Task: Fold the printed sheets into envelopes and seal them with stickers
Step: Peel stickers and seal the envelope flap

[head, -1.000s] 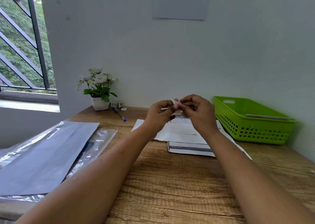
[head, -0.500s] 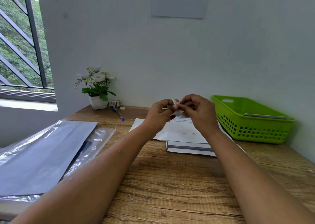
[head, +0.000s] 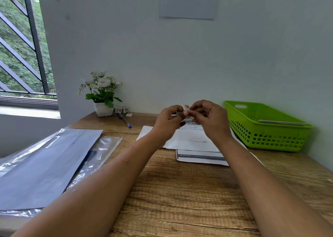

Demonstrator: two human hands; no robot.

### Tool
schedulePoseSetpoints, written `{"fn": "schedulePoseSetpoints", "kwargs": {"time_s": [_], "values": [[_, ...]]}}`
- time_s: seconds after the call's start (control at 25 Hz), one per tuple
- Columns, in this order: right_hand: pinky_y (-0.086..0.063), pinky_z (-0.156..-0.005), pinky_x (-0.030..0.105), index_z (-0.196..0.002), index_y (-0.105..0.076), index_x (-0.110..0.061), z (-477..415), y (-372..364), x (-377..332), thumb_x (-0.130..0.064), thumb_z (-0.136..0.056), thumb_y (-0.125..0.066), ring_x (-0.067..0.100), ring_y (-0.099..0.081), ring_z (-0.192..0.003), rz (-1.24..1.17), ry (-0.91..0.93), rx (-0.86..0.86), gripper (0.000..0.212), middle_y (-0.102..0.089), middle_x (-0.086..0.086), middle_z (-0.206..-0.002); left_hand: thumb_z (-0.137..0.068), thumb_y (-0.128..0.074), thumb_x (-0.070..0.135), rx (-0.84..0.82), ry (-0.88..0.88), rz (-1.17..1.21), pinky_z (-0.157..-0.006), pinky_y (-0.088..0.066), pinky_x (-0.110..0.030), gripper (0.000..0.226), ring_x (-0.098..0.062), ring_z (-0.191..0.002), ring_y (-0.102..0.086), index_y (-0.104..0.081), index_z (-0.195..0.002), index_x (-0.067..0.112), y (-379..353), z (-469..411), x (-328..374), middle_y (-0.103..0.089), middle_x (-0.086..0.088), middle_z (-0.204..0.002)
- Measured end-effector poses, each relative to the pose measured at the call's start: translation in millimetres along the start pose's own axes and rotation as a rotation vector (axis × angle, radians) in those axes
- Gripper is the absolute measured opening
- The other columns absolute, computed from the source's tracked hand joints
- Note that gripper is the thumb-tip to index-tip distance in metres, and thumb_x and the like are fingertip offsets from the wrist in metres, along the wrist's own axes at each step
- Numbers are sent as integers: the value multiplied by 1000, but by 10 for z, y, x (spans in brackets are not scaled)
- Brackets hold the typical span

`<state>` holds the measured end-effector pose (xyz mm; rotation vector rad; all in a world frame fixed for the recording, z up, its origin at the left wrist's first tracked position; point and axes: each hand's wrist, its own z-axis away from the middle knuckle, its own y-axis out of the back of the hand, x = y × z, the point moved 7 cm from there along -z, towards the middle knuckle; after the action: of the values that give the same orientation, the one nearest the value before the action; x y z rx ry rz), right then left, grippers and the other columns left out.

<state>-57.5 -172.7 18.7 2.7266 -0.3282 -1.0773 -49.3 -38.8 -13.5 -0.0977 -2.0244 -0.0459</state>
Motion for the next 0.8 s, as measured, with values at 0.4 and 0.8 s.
{"fn": "schedulePoseSetpoints", "kwargs": {"time_s": [0.4, 0.8], "values": [[-60, -66, 36, -81, -66, -12, -39, -15, 48, -4, -83, -68, 25, -68, -64, -4, -5, -14, 8, -69, 6, -71, -92, -58, 15, 3, -7, -34, -78, -53, -22, 12, -18, -92, -63, -61, -80, 14, 19, -28, -52, -59, -10, -95], [-56, -63, 21, -86, -64, -13, -14, -22, 66, -6, -84, -68, 10, -67, -63, -77, -37, -1, 9, -69, 6, -73, -92, -58, 14, 33, -2, -12, -86, -55, -29, 10, -25, -99, -65, -64, -94, 6, 41, -39, -47, -63, -15, -104]]}}
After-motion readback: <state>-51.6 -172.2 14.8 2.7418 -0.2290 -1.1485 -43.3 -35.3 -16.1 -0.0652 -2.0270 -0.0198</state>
